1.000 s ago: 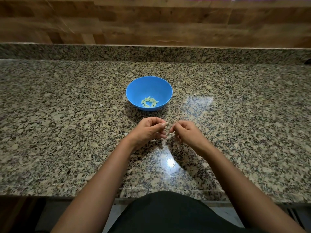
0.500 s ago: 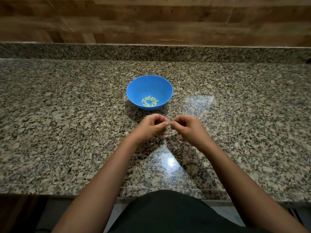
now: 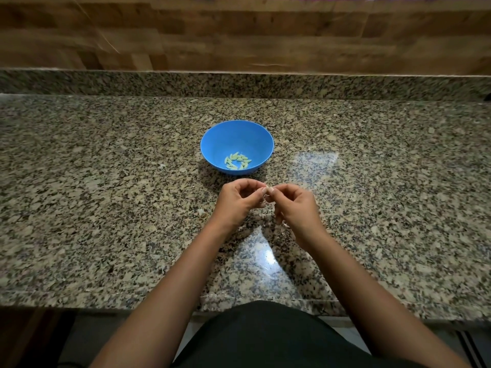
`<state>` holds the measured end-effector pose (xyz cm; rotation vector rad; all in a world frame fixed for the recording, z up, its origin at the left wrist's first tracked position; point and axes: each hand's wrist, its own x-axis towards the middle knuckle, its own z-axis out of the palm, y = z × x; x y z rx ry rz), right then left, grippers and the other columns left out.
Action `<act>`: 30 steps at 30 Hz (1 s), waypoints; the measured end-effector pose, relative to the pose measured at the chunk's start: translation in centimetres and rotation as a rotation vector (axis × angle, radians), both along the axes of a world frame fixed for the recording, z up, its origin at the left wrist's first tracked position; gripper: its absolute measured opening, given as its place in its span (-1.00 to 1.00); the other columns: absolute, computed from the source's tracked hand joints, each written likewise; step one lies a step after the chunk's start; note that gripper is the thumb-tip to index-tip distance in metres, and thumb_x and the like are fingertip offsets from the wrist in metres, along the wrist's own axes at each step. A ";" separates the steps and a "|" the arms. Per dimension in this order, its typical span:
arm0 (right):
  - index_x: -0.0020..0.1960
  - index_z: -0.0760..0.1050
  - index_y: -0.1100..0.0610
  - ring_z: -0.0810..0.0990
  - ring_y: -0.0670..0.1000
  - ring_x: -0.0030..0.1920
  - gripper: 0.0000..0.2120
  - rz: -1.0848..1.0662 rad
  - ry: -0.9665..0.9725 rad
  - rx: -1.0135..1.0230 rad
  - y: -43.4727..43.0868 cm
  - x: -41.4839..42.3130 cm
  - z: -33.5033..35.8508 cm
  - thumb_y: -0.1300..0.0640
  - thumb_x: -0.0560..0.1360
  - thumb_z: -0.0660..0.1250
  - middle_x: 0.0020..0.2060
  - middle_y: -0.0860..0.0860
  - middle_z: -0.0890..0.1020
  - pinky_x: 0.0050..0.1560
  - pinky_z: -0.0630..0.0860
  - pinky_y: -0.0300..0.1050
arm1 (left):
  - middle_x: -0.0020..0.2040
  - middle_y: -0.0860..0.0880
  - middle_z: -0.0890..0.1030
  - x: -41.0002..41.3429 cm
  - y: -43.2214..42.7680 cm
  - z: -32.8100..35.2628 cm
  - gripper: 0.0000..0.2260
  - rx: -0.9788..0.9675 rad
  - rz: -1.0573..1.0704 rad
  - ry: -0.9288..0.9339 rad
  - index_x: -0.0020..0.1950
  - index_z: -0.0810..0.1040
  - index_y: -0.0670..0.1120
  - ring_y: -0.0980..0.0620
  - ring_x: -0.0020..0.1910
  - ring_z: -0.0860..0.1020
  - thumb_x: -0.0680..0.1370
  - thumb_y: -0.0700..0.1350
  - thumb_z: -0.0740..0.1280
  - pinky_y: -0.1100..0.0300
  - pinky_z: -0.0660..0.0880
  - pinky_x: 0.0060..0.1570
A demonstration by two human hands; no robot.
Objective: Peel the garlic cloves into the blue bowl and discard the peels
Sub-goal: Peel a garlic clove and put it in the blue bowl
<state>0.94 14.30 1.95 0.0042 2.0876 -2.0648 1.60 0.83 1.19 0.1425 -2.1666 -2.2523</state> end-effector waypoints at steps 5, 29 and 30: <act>-0.18 0.56 0.13 0.42 -0.18 -0.52 -0.87 -0.003 0.169 0.184 0.1 0.1 0.0 0.14 0.52 0.33 -0.48 -0.10 0.52 -0.50 0.39 -0.24 | -0.20 -0.13 0.62 -0.1 0.1 0.2 -0.94 -0.011 0.006 -0.018 -0.06 0.59 -0.25 0.07 -0.24 0.60 0.50 -0.29 0.36 0.18 0.59 -0.12; 0.01 0.53 0.37 0.48 -0.10 -0.53 -0.87 -0.008 -0.104 -0.093 -0.2 -0.3 0.7 0.32 0.50 0.31 -0.28 0.16 0.60 -0.55 0.43 -0.29 | -0.14 -0.10 0.59 0.1 1.4 -0.4 -0.94 -0.142 0.048 -0.089 -0.04 0.48 -0.12 -0.01 -0.21 0.59 0.57 -0.13 0.29 -0.04 0.58 -0.01; 0.01 0.52 0.39 0.48 -0.09 -0.52 -0.86 0.000 -0.153 -0.155 -0.1 -0.4 0.8 0.33 0.50 0.30 -0.27 0.16 0.60 -0.54 0.43 -0.29 | -0.14 -0.08 0.59 0.1 1.5 -0.3 -0.95 -0.122 0.045 -0.090 -0.05 0.48 -0.11 0.01 -0.22 0.59 0.57 -0.14 0.28 -0.01 0.57 -0.03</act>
